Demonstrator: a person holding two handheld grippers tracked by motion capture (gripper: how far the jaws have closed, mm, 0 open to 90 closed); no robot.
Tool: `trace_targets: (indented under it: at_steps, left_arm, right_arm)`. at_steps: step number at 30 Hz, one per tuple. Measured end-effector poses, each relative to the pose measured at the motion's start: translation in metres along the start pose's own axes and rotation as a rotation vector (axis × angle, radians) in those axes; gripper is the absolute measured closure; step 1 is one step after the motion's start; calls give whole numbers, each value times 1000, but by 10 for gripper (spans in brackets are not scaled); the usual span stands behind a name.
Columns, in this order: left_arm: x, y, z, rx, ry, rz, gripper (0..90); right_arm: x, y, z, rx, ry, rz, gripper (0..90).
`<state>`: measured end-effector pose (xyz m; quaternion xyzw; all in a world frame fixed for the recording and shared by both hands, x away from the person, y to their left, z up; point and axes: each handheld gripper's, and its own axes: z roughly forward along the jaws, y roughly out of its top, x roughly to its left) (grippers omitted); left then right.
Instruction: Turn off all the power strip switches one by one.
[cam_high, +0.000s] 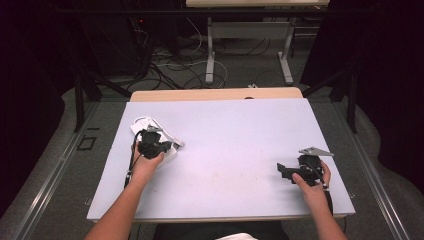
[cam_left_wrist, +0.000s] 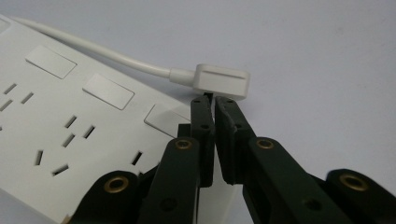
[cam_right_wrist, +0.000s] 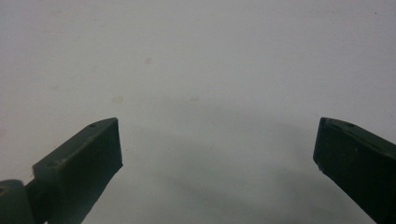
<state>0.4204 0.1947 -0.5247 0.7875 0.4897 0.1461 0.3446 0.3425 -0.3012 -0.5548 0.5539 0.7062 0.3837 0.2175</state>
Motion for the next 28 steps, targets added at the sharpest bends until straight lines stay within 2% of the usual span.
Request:
trace_targets:
  at_steps: [6,8,10,11,16,17,18,19,23,27,28]
  left_arm:
    - [-7,-6,-12,-50,-37,-15,788]
    - [-10,-9,-16,-59,-48,-20,751]
    - [-12,-12,-19,-73,-53,-4,710]
    - [-13,-13,-21,-76,-61,-13,686]
    - [-20,-22,-30,-107,-53,-7,542]
    - [-20,-24,-33,-108,-52,6,517]
    - [-22,-26,-34,-110,-62,-7,498]
    - [-21,-28,-38,-123,-80,2,487]
    - [-21,-36,-49,-177,-89,18,424]
    - [-20,-45,-61,-208,-87,10,376]
    - [-20,-45,-61,-208,-87,10,336]
  right_arm:
    - [-2,0,-2,-8,-3,1,6]
    - [-2,0,-3,-7,-5,6,6]
    - [-3,0,-3,-10,-6,-1,6]
    - [-3,0,-3,-12,-6,2,6]
    - [-4,0,-4,-15,-6,-2,6]
    - [-4,0,-4,-15,-6,-2,6]
    - [-4,0,-4,-15,-6,-1,6]
    - [-4,1,-4,-15,-6,-1,6]
    - [-4,0,-4,-15,-6,-2,6]
    - [-4,0,-4,-13,-7,-2,6]
    - [-4,0,-4,-14,-8,0,6]
